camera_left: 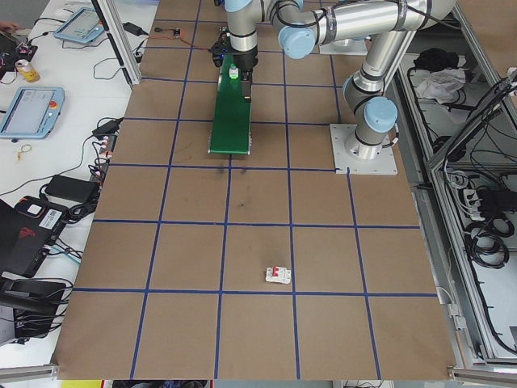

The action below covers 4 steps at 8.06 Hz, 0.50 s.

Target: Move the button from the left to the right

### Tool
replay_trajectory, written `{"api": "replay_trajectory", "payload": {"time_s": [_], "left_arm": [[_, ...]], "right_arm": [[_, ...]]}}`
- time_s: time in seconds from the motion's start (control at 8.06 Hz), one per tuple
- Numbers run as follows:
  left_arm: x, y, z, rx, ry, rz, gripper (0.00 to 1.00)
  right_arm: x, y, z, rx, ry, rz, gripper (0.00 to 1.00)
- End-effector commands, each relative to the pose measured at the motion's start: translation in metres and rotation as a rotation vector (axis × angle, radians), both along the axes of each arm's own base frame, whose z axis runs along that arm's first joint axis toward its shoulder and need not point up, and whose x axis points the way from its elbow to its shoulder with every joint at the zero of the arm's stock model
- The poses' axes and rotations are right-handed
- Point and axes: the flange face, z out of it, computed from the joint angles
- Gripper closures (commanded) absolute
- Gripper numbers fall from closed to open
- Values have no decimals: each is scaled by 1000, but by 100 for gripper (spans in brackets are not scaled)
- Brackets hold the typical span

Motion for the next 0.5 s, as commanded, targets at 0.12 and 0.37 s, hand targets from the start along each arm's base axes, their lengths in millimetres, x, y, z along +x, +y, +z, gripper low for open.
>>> {"api": "replay_trajectory", "payload": {"time_s": [0.12,0.37], "left_arm": [[2,-3,-1,-13,-6,-6,0],[3,-5,-2,-9,-3,-5,0]], "right_arm": [[22,0,-12,-17,0,-3,0],[18,-5,-11,-31,15,13,0]]}}
